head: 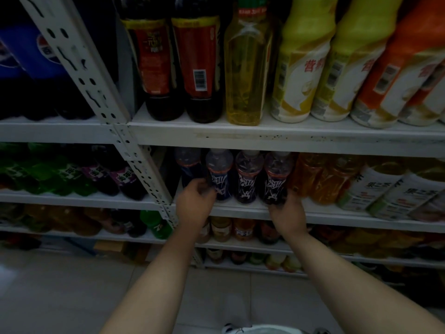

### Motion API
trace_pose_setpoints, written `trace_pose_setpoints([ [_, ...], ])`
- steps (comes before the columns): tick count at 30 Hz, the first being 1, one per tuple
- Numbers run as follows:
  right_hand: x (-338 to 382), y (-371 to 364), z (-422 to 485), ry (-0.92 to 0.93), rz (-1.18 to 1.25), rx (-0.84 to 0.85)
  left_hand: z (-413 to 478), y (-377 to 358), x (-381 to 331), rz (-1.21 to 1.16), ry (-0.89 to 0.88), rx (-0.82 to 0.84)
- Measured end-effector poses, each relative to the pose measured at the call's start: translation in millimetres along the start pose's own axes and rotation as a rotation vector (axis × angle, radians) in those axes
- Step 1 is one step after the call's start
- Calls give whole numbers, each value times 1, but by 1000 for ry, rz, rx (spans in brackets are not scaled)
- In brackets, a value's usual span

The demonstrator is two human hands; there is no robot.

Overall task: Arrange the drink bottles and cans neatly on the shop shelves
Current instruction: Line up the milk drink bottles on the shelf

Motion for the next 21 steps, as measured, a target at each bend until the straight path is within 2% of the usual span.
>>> trace_pose_setpoints([
  [2,0,1,-1,7,14,-10,-1,22,11,-43,94,-178],
  [4,0,1,-3,23,21,-9,5,32,17,-72,139,-242],
  [16,-4,-4,-7,-17,-30,13,53,20,5,-92,97,-58],
  [18,-4,-4,-8,-6,-19,17,50,21,11,-155,85,21],
  [21,-4,-3,-9,-4,-8,16,50,15,16,-241,54,228],
])
Point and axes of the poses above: each hand's wrist, its own z-axis towards the middle knuckle, its own y-axis out of the back of the hand, x = y × z, the point moved 7 cm from there along z, towards the middle knuckle, and after that the axes turned 1 degree about -y, right-handed, at the moved point
